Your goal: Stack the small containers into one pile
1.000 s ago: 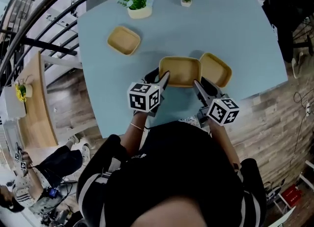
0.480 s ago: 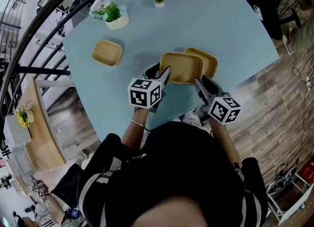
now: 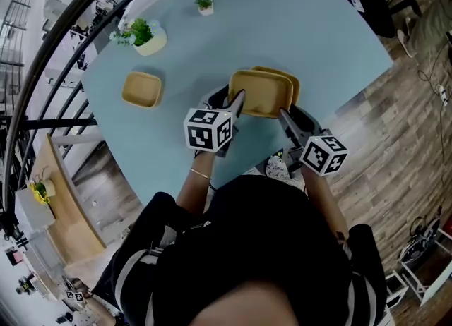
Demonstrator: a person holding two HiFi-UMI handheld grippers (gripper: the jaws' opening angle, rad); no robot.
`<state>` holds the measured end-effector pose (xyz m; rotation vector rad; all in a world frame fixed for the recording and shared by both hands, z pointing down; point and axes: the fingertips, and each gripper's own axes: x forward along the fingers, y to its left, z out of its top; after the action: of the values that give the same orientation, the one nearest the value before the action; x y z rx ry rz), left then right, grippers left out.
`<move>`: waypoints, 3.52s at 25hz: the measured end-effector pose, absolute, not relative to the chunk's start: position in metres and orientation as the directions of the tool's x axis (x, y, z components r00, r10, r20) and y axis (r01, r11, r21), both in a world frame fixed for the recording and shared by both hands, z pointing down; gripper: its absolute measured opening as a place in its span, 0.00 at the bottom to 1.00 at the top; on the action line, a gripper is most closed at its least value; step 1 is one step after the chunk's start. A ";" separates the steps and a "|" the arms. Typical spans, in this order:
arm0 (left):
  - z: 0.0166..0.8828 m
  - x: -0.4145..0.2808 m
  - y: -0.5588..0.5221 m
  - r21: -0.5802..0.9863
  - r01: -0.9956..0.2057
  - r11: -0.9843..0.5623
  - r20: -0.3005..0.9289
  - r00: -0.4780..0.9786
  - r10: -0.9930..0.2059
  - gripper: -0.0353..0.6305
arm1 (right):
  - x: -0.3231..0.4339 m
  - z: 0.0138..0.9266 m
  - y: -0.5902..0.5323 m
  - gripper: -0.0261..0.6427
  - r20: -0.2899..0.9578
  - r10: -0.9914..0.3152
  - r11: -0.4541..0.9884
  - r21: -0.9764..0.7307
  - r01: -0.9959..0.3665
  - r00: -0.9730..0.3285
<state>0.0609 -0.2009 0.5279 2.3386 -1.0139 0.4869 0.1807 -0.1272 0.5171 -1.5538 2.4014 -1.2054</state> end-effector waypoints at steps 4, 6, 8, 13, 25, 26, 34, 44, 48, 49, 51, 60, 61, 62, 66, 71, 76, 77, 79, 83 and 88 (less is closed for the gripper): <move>0.532 0.073 -0.206 0.323 -0.743 -0.587 0.530 0.655 -0.538 0.28 | 0.191 0.519 -0.128 0.27 0.359 -0.800 0.179 -0.623 -0.761 -0.482; 0.534 0.080 -0.209 0.317 -0.739 -0.595 0.535 0.657 -0.531 0.28 | 0.196 0.521 -0.129 0.27 0.362 -0.803 0.168 -0.625 -0.762 -0.473; 0.537 0.085 -0.211 0.301 -0.736 -0.606 0.542 0.655 -0.526 0.28 | 0.201 0.523 -0.129 0.27 0.364 -0.808 0.157 -0.626 -0.764 -0.464; 0.547 0.098 -0.215 0.260 -0.728 -0.635 0.561 0.649 -0.514 0.28 | 0.211 0.529 -0.130 0.27 0.378 -0.816 0.126 -0.622 -0.773 -0.437; 0.567 0.111 -0.225 0.236 -0.734 -0.637 0.594 0.627 -0.504 0.28 | 0.220 0.540 -0.134 0.27 0.406 -0.812 0.095 -0.616 -0.782 -0.419; 0.568 0.112 -0.225 0.235 -0.734 -0.638 0.596 0.627 -0.501 0.28 | 0.220 0.541 -0.134 0.27 0.408 -0.812 0.093 -0.616 -0.782 -0.418; 0.570 0.114 -0.229 0.244 -0.731 -0.637 0.590 0.633 -0.501 0.28 | 0.222 0.548 -0.137 0.26 0.424 -0.806 0.077 -0.615 -0.785 -0.412; 0.582 0.118 -0.231 0.238 -0.733 -0.638 0.605 0.625 -0.493 0.28 | 0.225 0.554 -0.140 0.26 0.439 -0.800 0.072 -0.606 -0.792 -0.409; 0.584 0.117 -0.229 0.222 -0.729 -0.647 0.618 0.619 -0.485 0.28 | 0.225 0.558 -0.139 0.27 0.450 -0.792 0.070 -0.605 -0.793 -0.413; 0.585 0.118 -0.228 0.221 -0.730 -0.647 0.622 0.617 -0.483 0.28 | 0.225 0.558 -0.138 0.27 0.450 -0.790 0.072 -0.605 -0.793 -0.415; 0.586 0.118 -0.227 0.223 -0.729 -0.647 0.625 0.617 -0.479 0.28 | 0.224 0.560 -0.138 0.30 0.452 -0.786 0.079 -0.605 -0.792 -0.423; 0.582 0.105 -0.234 0.216 -0.751 -0.624 0.616 0.601 -0.509 0.28 | 0.222 0.564 -0.138 0.39 0.476 -0.772 0.067 -0.598 -0.799 -0.422; 0.579 0.104 -0.235 0.218 -0.753 -0.621 0.608 0.602 -0.517 0.28 | 0.224 0.563 -0.139 0.40 0.475 -0.776 0.064 -0.597 -0.800 -0.416; 0.576 0.103 -0.235 0.219 -0.755 -0.618 0.601 0.603 -0.525 0.28 | 0.226 0.561 -0.139 0.40 0.472 -0.781 0.060 -0.595 -0.802 -0.409; 0.564 0.098 -0.233 0.221 -0.766 -0.604 0.577 0.602 -0.552 0.28 | 0.234 0.548 -0.139 0.40 0.446 -0.804 0.063 -0.594 -0.802 -0.393; 0.547 0.089 -0.226 0.231 -0.775 -0.588 0.544 0.604 -0.583 0.28 | 0.219 0.523 -0.146 0.36 0.371 -0.809 0.157 -0.612 -0.775 -0.457; 0.529 0.071 -0.216 0.302 -0.794 -0.528 0.504 0.603 -0.618 0.28 | 0.195 0.501 -0.151 0.31 0.300 -0.781 0.270 -0.629 -0.729 -0.548; 0.524 0.066 -0.215 0.313 -0.800 -0.511 0.491 0.597 -0.634 0.27 | 0.191 0.498 -0.153 0.29 0.287 -0.773 0.293 -0.630 -0.720 -0.566; 0.517 0.055 -0.215 0.317 -0.819 -0.478 0.473 0.574 -0.669 0.24 | 0.181 0.493 -0.157 0.26 0.259 -0.755 0.336 -0.635 -0.696 -0.602; 0.510 0.036 -0.204 0.306 -0.853 -0.422 0.455 0.521 -0.723 0.20 | 0.164 0.489 -0.157 0.23 0.220 -0.712 0.405 -0.647 -0.646 -0.667; 0.503 0.002 -0.186 0.279 -0.907 -0.316 0.458 0.415 -0.786 0.19 | 0.134 0.488 -0.158 0.22 0.201 -0.615 0.489 -0.662 -0.569 -0.762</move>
<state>0.0023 -0.1861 0.5031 2.1814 -1.4346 0.3244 0.1337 -0.1582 0.4879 -1.0575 2.6565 -1.1441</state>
